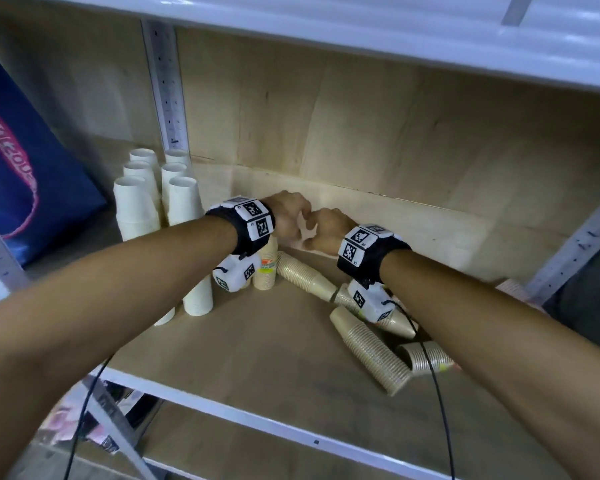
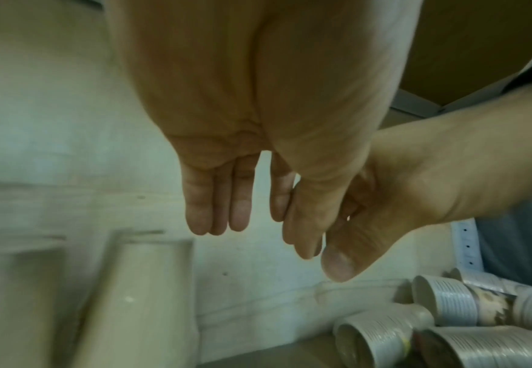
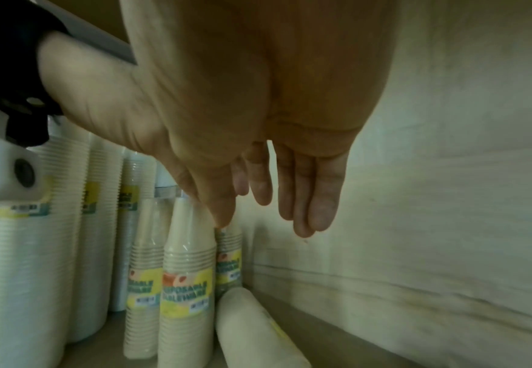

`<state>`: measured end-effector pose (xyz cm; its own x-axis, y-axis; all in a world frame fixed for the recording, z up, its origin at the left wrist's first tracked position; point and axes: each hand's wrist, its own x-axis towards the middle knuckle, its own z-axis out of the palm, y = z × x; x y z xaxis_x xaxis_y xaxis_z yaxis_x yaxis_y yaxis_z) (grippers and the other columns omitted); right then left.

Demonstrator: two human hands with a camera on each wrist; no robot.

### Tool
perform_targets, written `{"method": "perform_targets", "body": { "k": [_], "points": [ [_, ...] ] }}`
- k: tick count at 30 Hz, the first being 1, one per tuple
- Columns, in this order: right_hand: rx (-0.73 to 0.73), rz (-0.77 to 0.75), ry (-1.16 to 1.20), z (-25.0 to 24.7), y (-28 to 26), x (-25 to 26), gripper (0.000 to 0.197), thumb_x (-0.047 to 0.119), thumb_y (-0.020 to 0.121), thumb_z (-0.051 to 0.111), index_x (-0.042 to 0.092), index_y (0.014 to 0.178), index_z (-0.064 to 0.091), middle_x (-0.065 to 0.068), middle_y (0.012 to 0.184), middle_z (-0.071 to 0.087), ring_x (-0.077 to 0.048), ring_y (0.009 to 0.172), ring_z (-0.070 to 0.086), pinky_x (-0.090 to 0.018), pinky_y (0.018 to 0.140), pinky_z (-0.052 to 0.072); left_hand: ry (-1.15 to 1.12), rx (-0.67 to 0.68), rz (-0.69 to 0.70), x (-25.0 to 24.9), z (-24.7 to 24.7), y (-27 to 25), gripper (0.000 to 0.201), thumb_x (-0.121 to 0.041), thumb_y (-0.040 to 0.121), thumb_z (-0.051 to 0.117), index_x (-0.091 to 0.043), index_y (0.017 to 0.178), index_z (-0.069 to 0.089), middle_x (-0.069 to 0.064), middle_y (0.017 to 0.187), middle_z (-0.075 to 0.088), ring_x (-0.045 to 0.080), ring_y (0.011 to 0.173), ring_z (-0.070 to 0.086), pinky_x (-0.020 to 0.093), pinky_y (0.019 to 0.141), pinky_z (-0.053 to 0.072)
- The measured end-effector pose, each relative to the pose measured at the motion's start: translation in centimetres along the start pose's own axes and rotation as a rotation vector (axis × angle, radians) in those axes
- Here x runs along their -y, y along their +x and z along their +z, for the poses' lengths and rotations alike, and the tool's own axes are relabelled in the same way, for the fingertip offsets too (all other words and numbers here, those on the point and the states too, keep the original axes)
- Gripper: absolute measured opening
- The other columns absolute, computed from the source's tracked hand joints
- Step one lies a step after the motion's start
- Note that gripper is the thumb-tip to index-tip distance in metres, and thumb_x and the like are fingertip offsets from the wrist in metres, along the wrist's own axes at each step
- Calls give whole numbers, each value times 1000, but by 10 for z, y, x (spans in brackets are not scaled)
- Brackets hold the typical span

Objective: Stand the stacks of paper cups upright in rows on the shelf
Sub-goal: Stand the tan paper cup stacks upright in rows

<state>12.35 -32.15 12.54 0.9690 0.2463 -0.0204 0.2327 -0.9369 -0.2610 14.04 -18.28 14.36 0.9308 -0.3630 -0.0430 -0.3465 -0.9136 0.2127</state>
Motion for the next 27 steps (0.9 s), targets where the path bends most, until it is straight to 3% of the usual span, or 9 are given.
{"method": "perform_targets", "body": {
  "k": [4, 9, 13, 17, 20, 22, 24, 25, 27],
  "points": [
    [9, 108, -35, 7, -29, -26, 66, 53, 67, 66, 19, 123, 59, -3, 111, 64, -22, 93, 64, -32, 82, 55, -1, 66, 100, -22, 28, 8, 53, -30, 80, 77, -23, 129, 57, 1, 129, 54, 20, 116, 53, 25, 84, 40],
    [113, 191, -58, 24, -56, -51, 38, 32, 80, 73, 9, 110, 69, -7, 104, 70, -22, 90, 67, -23, 62, 47, 81, 200, 147, -34, 65, 22, 65, -20, 82, 76, -18, 140, 48, 4, 142, 46, 22, 128, 46, 28, 96, 39],
    [120, 221, -30, 43, -82, -65, 40, 31, 84, 70, 7, 115, 64, -11, 111, 66, -29, 102, 64, -27, 69, 42, 105, 262, 164, -37, 82, 27, 74, -15, 80, 76, -12, 146, 41, 5, 149, 42, 25, 134, 42, 34, 106, 39],
    [186, 217, -34, 59, -101, -77, 17, 31, 82, 72, 19, 85, 60, 2, 78, 57, -18, 66, 58, -23, 50, 39, 67, 311, 176, -33, 99, 35, 75, -9, 76, 80, -15, 143, 48, 3, 144, 50, 23, 128, 50, 27, 99, 41],
    [207, 257, -14, 68, -107, -82, 29, 34, 79, 73, 9, 81, 58, -2, 71, 55, -15, 57, 52, -24, 46, 35, 65, 277, 135, -31, 111, 38, 65, -10, 81, 77, -15, 140, 51, 7, 139, 54, 22, 125, 54, 26, 95, 42],
    [194, 252, 17, 73, -110, -83, 33, 37, 76, 75, 11, 89, 59, 0, 78, 59, -14, 64, 56, -26, 51, 41, 73, 244, 110, -32, 115, 34, 57, -12, 87, 71, -13, 140, 50, 7, 139, 54, 23, 127, 53, 27, 97, 42],
    [193, 248, 49, 79, -113, -84, 46, 39, 74, 76, 11, 108, 61, -3, 98, 63, -20, 85, 62, -32, 69, 52, 84, 198, 100, -30, 120, 31, 53, -14, 90, 68, -12, 140, 49, 6, 139, 53, 23, 128, 52, 28, 98, 41],
    [197, 250, 50, 82, -113, -83, 54, 40, 74, 76, 11, 117, 60, -4, 108, 63, -23, 95, 63, -35, 78, 53, 90, 178, 122, -27, 124, 33, 55, -14, 89, 69, -14, 140, 50, 6, 140, 53, 23, 127, 52, 28, 99, 41],
    [205, 253, 32, 89, -114, -82, 65, 42, 73, 78, 12, 127, 56, -6, 118, 61, -25, 103, 61, -36, 83, 53, 83, 153, 133, -28, 124, 32, 57, -16, 85, 72, -19, 138, 53, 4, 138, 55, 21, 123, 55, 28, 97, 43]
  ]
}}
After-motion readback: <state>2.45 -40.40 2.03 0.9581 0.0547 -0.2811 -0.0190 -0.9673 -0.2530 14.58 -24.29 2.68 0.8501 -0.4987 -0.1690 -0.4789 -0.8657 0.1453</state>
